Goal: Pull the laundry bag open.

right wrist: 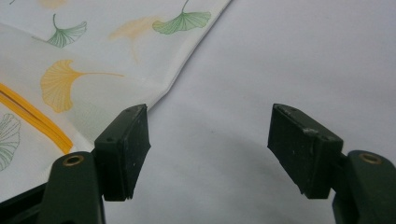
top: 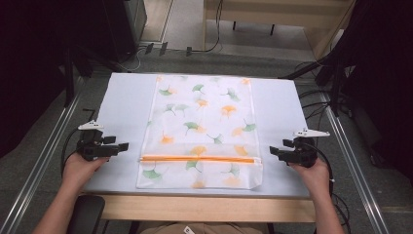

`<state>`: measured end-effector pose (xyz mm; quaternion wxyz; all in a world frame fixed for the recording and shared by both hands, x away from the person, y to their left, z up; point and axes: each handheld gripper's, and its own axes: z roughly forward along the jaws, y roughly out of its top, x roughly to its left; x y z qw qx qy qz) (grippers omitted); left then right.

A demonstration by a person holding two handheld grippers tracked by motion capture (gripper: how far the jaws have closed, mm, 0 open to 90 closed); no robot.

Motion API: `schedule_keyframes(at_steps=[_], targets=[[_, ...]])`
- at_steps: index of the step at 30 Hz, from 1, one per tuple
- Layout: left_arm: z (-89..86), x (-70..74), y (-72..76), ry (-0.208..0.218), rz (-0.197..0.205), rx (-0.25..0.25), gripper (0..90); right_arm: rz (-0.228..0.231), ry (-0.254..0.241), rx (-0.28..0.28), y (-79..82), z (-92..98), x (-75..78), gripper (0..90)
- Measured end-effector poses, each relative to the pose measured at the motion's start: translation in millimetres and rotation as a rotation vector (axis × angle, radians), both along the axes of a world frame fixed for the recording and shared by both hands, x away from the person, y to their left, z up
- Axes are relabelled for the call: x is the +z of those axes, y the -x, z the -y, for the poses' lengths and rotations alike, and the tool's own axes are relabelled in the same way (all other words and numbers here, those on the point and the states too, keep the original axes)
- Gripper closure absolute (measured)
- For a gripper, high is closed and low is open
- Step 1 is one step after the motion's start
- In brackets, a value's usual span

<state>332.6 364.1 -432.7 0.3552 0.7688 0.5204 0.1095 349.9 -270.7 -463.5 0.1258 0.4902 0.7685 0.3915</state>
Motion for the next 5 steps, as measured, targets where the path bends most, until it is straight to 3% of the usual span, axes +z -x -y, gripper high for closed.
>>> schedule_keyframes(at_steps=[2, 5], targets=[[0.0, -0.9, -0.6, -0.001, 0.001, 0.004, 28.4, 0.001, 0.003, -0.001, -0.1, 0.0, -0.3, 30.9], [0.7, -3.2, -1.9, -0.035, 0.017, 0.031, 25.3, 0.008, 0.010, 0.000, -0.2, 0.8, -0.4, 30.1]])
